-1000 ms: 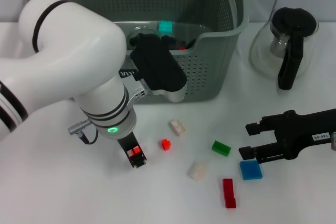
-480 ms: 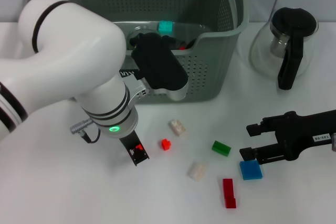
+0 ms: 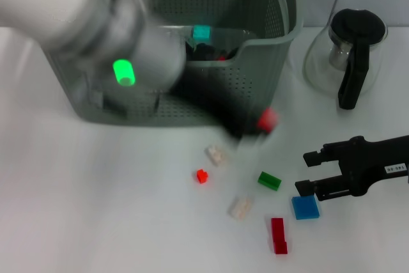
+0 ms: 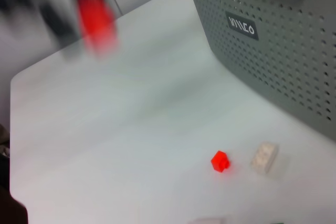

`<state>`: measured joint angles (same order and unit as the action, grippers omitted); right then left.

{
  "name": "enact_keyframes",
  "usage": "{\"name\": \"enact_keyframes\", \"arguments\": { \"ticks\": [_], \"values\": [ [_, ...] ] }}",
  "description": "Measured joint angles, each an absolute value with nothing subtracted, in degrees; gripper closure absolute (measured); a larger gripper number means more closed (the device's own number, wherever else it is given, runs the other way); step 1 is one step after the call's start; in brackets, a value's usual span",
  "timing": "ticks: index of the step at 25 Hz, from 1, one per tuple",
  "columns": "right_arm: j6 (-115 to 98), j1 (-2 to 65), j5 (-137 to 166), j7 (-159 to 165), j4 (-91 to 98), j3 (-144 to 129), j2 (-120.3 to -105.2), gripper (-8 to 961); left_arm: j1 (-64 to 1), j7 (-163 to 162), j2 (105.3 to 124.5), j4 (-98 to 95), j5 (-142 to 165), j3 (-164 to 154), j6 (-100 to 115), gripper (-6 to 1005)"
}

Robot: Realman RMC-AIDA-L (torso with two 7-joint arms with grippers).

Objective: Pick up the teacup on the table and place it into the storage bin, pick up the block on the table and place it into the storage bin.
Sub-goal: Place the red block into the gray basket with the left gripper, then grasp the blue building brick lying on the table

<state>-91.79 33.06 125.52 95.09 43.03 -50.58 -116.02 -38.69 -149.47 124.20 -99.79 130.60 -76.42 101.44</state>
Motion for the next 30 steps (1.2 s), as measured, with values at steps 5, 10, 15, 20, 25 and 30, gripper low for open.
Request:
{"name": "enact_keyframes", "arguments": {
  "ticks": [5,10,15,20,25,30],
  "values": [
    [-91.98,33.0,125.53,95.11,42.82,-50.92,-116.08,158,-45.58,-146.21,123.41,-97.53,128.67,-63.18,93.68,808],
    [-92.01,33.02,125.93,95.11,42.45,-50.95,-116.18,158,-51.44,-146.25,120.92,-81.72,138.64,-62.19,80.04,788],
    [-92.01,32.92,126.82,95.1,42.44,-50.88,-116.31,158,-53.98,-145.99,119.92,-72.48,143.0,-61.95,73.73,723],
    [-92.66,32.78,128.25,95.22,42.61,-50.84,-115.56,158,-51.41,-141.61,120.35,-77.65,137.5,-61.78,81.41,504],
    [-95.73,33.57,132.27,95.73,43.03,-50.67,-113.94,158,-44.37,-122.99,123.92,-84.21,125.0,-63.4,105.81,356],
    [-95.87,34.21,135.7,95.78,44.69,-50.92,-113.97,159,-34.75,-115.35,124.37,-82.21,121.85,-74.02,111.13,190]
  ]
}}
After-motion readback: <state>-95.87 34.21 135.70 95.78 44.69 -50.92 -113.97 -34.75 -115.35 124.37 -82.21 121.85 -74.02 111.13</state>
